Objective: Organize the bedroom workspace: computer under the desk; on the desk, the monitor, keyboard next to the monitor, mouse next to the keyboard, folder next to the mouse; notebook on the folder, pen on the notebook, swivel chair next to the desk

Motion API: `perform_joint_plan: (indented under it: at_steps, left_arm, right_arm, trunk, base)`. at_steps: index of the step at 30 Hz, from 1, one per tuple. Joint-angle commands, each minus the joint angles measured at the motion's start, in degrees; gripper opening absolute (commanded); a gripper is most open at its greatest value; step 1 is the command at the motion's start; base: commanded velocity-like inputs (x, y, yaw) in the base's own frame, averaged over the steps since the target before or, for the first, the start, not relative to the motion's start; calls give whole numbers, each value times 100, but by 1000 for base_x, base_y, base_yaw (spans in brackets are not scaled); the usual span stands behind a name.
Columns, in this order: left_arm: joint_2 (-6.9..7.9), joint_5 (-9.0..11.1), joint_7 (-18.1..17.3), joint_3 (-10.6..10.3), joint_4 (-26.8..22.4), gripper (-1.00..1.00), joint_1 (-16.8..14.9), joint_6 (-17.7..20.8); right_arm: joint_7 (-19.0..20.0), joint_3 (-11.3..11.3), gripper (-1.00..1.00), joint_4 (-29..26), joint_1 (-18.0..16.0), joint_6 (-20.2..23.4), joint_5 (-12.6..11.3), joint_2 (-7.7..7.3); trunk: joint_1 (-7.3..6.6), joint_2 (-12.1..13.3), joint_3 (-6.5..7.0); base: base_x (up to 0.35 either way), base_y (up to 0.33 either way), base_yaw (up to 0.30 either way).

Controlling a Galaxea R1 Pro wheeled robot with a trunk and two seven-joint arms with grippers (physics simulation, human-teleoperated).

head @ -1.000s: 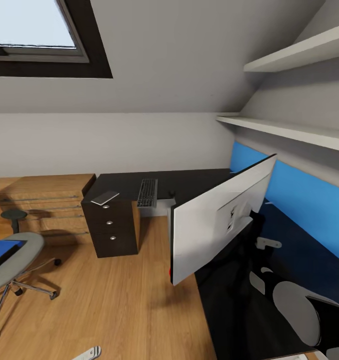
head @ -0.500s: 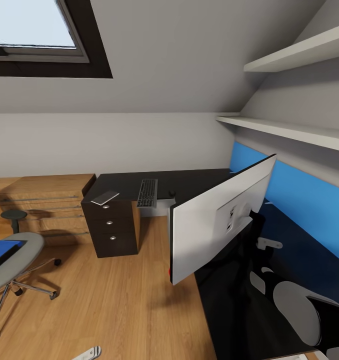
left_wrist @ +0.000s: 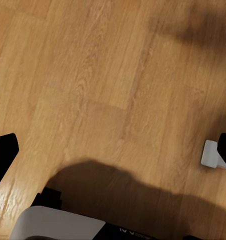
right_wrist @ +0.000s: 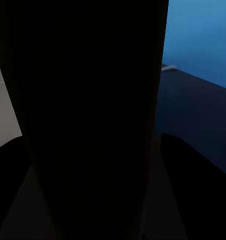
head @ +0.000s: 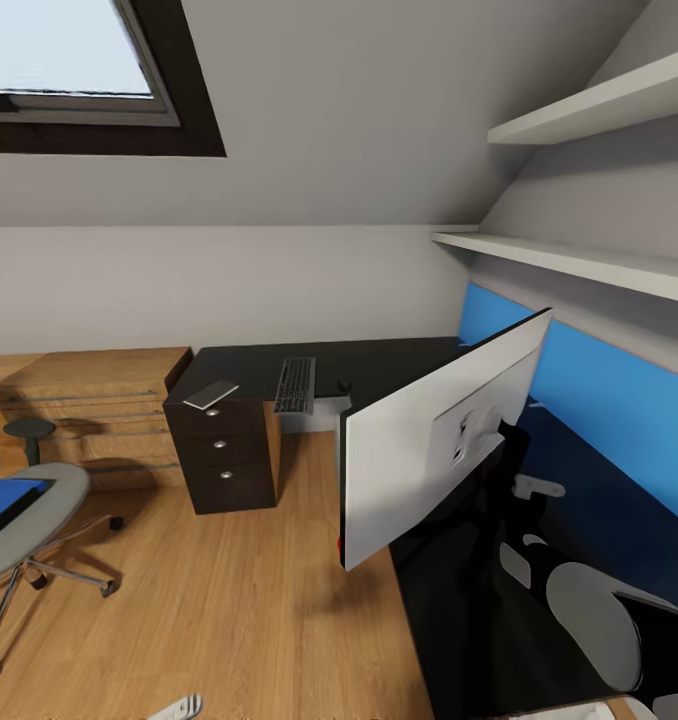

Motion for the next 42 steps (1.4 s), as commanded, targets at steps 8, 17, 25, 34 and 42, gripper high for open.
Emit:
perform_joint_plan:
  at_steps: [8, 17, 25, 34, 42]
  left_arm:
    - [-4, 61, 32, 4, -4, 100, 1, 36]
    - [-3, 61, 31, 8, -3, 100, 1, 36]
    - [-3, 61, 33, 8, -3, 100, 1, 36]
    - [-3, 59, 33, 8, -3, 100, 1, 36]
    - [-3, 55, 31, 2, -3, 100, 1, 36]
  right_arm:
    - [-36, 49, -100, 7, -4, -14, 27, 7]
    - [-39, 49, -100, 7, -4, -14, 26, 8]
    - [-48, 49, -100, 7, -4, -12, 23, 8]
    - [-70, 33, -100, 7, -4, -3, -13, 20]
    - [-55, 31, -100, 15, -4, -53, -2, 25]
  trunk:
    - [-1, -5, -6]
    - [-1, -5, -6]
    - [-1, -5, -6]
    - [-1, -5, -6]
    - [-1, -5, -6]
  base:
    - [-154, 0, 0]
    - [-164, 0, 0]
    - [-164, 0, 0]
    - [-120, 0, 0]
    - [-11, 0, 0]
